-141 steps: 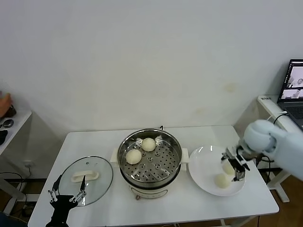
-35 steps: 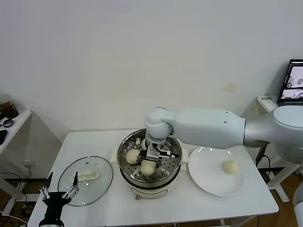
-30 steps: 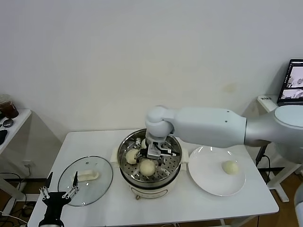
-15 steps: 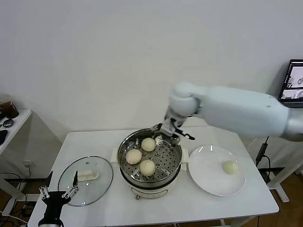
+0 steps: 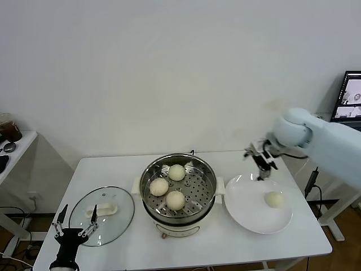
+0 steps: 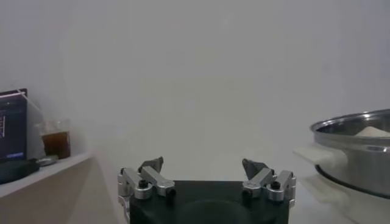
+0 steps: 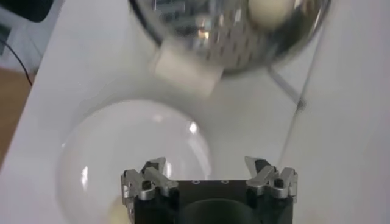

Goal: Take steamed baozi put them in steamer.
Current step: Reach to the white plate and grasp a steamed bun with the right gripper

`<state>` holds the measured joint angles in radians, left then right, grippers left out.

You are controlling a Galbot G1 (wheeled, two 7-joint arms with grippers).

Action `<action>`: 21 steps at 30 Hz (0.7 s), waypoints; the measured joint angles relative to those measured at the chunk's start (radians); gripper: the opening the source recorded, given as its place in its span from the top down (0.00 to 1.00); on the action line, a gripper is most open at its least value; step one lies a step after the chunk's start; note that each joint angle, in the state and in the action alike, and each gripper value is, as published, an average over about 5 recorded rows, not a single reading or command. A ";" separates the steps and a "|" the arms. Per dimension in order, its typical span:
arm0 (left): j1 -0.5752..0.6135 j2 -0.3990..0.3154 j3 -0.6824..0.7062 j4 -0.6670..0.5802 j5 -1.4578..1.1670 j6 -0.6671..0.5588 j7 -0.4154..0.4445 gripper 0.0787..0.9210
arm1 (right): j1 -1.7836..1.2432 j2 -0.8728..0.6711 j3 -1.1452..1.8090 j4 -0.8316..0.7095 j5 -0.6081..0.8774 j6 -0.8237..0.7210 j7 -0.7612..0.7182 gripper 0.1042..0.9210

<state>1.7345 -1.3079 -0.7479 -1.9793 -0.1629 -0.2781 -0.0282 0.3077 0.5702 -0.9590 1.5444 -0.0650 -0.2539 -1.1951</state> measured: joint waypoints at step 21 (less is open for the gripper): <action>0.012 -0.006 -0.001 -0.002 0.009 0.004 0.001 0.12 | -0.472 -0.006 0.389 -0.260 -0.244 0.145 0.005 0.12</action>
<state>1.7465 -1.3137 -0.7487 -1.9811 -0.1542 -0.2744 -0.0274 -0.1640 0.5639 -0.5696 1.2845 -0.3086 -0.1094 -1.1898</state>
